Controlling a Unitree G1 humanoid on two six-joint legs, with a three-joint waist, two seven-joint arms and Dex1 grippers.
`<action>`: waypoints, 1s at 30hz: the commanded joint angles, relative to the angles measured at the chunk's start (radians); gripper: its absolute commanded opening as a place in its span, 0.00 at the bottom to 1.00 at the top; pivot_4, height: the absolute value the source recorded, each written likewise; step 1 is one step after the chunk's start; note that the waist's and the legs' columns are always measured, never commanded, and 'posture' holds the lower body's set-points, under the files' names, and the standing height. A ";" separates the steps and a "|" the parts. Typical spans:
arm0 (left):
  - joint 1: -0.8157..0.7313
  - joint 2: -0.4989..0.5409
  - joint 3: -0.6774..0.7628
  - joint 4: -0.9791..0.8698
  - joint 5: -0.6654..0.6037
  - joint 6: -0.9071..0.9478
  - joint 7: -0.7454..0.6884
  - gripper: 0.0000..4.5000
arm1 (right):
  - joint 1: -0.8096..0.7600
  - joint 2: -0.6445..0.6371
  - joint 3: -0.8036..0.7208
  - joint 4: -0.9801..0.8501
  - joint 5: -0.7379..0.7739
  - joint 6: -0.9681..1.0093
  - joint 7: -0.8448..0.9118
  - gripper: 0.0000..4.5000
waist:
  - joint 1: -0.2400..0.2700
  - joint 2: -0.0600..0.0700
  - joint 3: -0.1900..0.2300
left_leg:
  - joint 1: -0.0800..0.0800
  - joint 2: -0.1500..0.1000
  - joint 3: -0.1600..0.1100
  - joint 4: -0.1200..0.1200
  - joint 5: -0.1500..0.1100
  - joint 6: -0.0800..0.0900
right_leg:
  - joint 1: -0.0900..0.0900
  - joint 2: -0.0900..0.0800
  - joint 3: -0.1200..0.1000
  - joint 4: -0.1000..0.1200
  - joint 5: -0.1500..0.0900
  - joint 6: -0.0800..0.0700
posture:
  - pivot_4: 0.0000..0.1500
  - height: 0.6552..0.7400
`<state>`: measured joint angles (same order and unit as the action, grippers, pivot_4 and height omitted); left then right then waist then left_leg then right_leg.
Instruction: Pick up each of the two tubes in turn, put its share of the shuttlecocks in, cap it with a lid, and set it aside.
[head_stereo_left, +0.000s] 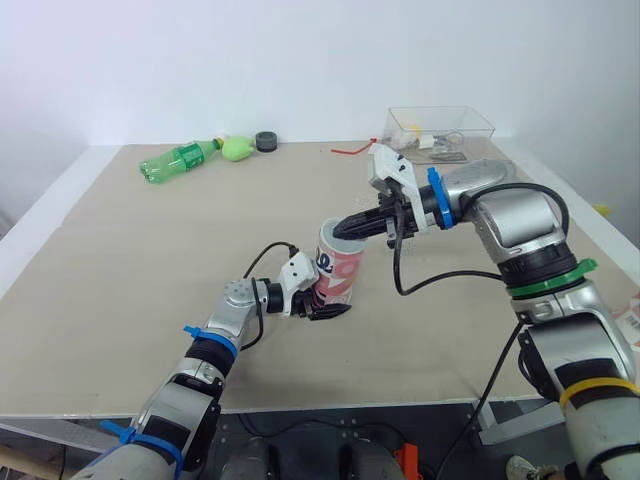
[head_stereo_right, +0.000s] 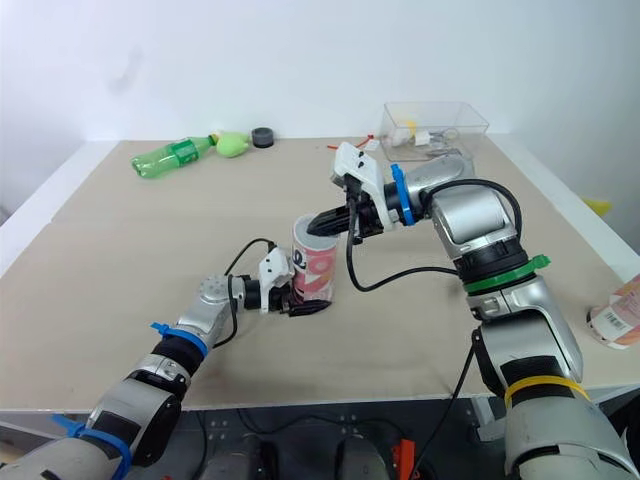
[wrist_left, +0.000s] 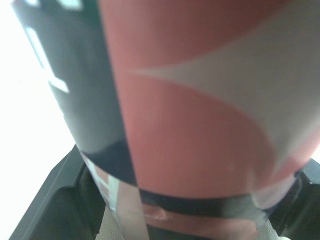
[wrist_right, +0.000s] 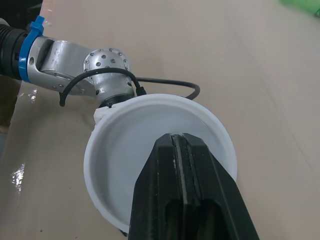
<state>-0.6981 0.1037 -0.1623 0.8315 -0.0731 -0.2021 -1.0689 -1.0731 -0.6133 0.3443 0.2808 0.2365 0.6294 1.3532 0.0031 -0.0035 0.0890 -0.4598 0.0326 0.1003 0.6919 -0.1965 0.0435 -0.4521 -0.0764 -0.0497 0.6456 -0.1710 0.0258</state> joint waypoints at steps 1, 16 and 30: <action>-0.019 -0.012 -0.004 -0.031 -0.003 -0.053 -0.001 0.81 | -0.004 0.017 0.081 0.010 -0.055 0.018 0.036 0.01 | 0.000 0.000 -0.004 | 0.000 0.000 0.000 0.000 0.000 0.000 | 0.000 0.000 0.000 0.000 0.000 0.000 | 0.00 1.00; -0.024 -0.018 0.004 -0.023 -0.003 -0.072 0.025 0.81 | -0.022 0.103 0.084 0.102 -0.161 -0.132 0.052 0.01 | 0.000 0.000 -0.020 | 0.002 0.002 0.000 0.000 0.000 -0.003 | 0.001 0.002 0.000 0.001 -0.003 -0.003 | 0.00 1.00; 0.040 0.020 0.022 -0.067 -0.020 -0.058 0.041 0.81 | 0.115 -0.051 -0.458 -0.074 0.260 0.191 -0.021 0.01 | 0.004 -0.001 -0.020 | 0.001 0.004 0.000 -0.001 0.001 -0.005 | 0.000 0.001 -0.001 0.000 0.000 -0.009 | 0.00 1.00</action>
<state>-0.6523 0.1280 -0.1565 0.8167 -0.0722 -0.2554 -1.0303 -0.9892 -0.6716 -0.0618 0.2723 0.4573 0.8084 1.3910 0.0074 -0.0042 0.0688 -0.4592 0.0365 0.1009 0.6908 -0.1957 0.0388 -0.4523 -0.0753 -0.0507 0.6455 -0.1716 0.0171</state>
